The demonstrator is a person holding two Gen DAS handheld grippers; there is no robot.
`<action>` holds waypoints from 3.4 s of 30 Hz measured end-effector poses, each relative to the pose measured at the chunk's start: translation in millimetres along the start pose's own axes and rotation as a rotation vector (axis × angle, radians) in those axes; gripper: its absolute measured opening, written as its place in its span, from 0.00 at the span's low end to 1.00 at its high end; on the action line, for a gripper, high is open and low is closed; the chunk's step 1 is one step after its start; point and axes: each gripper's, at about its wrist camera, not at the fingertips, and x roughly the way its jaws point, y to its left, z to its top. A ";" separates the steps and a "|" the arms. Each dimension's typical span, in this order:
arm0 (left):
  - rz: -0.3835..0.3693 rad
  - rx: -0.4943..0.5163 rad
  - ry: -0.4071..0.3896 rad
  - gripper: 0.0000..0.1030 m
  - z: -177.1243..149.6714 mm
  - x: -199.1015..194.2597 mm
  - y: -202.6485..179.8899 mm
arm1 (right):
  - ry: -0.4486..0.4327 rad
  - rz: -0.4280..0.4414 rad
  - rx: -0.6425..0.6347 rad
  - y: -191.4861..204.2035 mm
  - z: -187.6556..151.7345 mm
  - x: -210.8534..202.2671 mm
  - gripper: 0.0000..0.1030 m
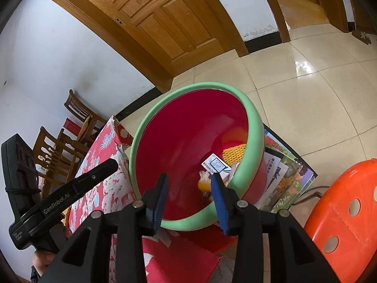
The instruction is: Collect trash
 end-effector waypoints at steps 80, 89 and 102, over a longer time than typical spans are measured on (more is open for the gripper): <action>0.377 -0.345 -0.215 0.88 -154.1 -200.3 132.9 | -0.089 -0.004 -0.478 188.2 -138.2 -65.0 1.00; 0.380 -0.334 -0.229 0.88 -153.1 -201.2 130.7 | -0.088 -0.003 -0.475 187.6 -138.3 -64.9 1.00; 0.383 -0.329 -0.228 0.88 -152.6 -201.1 129.0 | -0.085 -0.003 -0.473 186.2 -137.7 -65.1 1.00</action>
